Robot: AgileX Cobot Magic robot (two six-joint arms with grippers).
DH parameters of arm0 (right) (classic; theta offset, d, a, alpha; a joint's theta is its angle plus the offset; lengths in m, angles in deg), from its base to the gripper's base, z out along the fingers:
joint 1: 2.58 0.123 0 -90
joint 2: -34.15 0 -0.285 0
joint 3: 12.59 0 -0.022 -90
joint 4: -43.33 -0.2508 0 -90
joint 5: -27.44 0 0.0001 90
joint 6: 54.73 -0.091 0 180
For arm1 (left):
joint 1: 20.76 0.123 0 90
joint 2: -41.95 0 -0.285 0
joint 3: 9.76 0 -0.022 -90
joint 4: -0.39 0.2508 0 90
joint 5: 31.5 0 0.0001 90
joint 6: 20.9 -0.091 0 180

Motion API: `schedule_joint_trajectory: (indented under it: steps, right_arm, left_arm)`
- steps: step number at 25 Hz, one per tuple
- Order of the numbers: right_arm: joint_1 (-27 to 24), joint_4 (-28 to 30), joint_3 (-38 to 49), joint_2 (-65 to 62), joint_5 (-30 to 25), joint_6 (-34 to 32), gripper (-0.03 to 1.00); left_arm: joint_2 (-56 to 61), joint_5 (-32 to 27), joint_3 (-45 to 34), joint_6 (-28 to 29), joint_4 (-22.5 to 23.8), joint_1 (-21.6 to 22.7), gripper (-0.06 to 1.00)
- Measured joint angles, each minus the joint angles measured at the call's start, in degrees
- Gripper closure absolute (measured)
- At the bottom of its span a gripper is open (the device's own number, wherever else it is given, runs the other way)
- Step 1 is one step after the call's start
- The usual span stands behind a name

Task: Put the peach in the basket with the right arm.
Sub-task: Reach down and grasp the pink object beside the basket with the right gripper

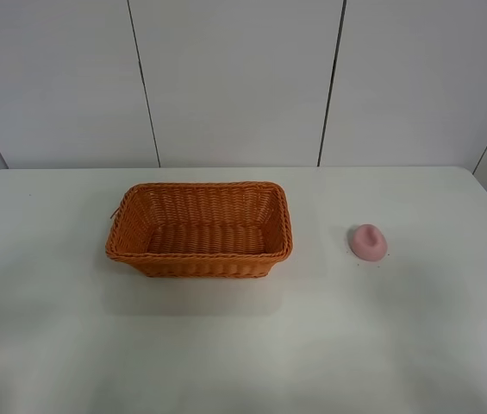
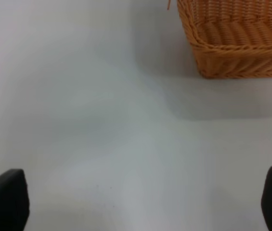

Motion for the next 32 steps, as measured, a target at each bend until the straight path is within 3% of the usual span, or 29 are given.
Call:
schedule_joint_trajectory:
  steps: [12,24,32]
  right_arm:
    - [0.00,1.18,-1.74,4.12,0.06,0.00,0.27]
    - [0.00,-0.85,-19.42,55.81,3.05,0.00,0.27]
    - [0.00,-0.88,-37.95,91.88,5.18,0.00,0.27]
  left_arm:
    - [0.00,0.00,0.00,0.00,0.00,0.00,-0.05]
    - [0.00,0.00,0.00,0.00,0.00,0.00,-0.05]
    - [0.00,0.00,0.00,0.00,0.00,0.00,-0.05]
